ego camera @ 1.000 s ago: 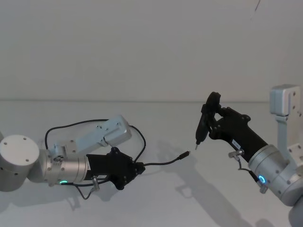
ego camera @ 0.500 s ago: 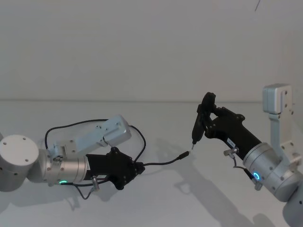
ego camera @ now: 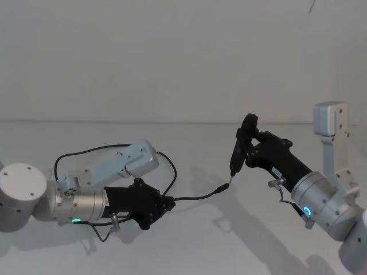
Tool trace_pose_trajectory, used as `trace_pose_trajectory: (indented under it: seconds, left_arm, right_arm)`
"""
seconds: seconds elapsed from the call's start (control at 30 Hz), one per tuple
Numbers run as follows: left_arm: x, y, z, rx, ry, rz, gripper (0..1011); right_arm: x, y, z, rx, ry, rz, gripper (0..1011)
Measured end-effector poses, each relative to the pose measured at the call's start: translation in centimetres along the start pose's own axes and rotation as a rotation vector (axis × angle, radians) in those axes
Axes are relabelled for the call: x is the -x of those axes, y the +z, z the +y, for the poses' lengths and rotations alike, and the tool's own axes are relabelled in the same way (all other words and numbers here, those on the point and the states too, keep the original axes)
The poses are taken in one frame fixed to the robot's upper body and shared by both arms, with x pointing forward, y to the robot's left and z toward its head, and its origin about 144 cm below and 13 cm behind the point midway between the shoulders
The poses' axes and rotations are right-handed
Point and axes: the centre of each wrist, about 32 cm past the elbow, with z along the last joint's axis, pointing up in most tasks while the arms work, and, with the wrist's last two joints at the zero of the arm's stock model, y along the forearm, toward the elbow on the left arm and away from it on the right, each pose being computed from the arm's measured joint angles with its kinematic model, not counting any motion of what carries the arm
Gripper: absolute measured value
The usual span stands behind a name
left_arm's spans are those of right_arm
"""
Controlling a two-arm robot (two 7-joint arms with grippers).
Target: Pick up the data cable with the one hand.
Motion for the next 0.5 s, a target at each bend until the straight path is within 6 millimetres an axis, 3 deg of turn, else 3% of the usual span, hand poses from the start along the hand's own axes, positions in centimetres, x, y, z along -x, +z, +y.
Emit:
trace_pose_trajectory:
  seconds: [0.5]
  left_arm:
    - [0.0, 0.0, 0.0, 0.0, 0.0, 0.0, 42]
  right_arm:
    - [-0.58, -0.33, 0.49, 0.008, 0.004, 0.001, 279]
